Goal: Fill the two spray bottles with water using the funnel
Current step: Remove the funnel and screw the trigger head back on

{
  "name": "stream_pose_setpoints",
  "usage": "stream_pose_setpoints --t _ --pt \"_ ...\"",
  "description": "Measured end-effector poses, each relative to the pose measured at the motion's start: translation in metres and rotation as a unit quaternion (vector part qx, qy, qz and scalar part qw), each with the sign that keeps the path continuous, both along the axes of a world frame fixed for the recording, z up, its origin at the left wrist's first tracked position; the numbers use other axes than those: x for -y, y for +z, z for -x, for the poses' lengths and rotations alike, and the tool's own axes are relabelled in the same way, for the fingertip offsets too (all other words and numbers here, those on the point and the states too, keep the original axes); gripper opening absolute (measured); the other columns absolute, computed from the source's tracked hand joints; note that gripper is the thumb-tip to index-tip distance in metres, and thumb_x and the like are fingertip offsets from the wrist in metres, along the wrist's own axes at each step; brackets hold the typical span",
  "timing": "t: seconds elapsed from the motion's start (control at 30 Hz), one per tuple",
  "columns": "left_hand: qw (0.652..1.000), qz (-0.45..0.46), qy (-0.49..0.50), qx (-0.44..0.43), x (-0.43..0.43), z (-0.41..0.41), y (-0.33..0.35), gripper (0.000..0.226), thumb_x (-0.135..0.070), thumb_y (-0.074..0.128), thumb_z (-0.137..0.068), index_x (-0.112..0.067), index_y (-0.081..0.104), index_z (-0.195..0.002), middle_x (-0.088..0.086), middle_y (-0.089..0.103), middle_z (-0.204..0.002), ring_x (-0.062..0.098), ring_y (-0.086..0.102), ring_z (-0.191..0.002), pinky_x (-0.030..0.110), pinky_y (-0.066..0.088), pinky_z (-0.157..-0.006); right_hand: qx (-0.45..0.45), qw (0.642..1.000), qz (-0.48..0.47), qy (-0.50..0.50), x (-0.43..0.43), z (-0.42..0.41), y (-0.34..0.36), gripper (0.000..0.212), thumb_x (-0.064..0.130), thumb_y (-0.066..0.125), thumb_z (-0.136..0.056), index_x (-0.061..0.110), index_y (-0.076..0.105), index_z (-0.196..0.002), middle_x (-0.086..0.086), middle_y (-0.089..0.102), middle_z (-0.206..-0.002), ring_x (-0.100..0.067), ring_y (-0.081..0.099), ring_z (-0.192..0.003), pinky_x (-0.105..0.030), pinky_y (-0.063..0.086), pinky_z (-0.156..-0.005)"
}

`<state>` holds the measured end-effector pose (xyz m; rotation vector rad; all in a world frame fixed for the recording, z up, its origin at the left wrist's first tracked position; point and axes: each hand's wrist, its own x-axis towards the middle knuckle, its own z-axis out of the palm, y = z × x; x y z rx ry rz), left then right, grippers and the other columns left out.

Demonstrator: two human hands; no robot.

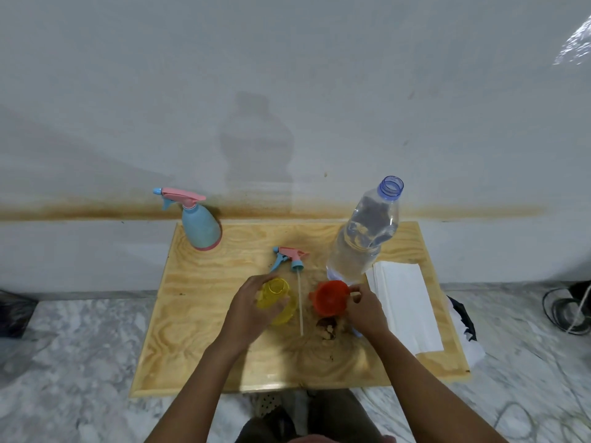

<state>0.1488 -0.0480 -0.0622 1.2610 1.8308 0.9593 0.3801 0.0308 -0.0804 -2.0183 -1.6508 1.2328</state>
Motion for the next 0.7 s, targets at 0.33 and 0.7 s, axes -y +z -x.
stream_pose_setpoints --t 0.33,0.7 --pt "1.000 0.029 0.008 0.010 0.006 -0.001 -0.024 0.080 -0.036 0.090 -0.067 -0.038 0.047 -0.135 -0.025 0.052 -0.126 -0.021 0.046 -0.113 -0.003 0.035 -0.085 -0.003 1.000 -0.013 0.020 0.006 -0.009 -0.013 0.017 0.023 0.052 -0.093 0.035 0.057 -0.105 0.012 0.067 -0.097 -0.014 0.065 -0.092 -0.039 0.054 -0.085" --pt "0.999 0.021 0.029 0.041 0.002 0.000 -0.029 0.066 -0.027 0.088 -0.070 -0.034 0.055 -0.127 -0.018 0.062 -0.116 -0.012 0.055 -0.106 0.001 0.043 -0.081 0.018 0.968 -0.243 0.063 0.011 0.030 0.034 0.023 0.026 0.057 -0.097 0.022 0.066 -0.117 0.009 0.067 -0.111 -0.006 0.060 -0.097 -0.021 0.044 -0.083"
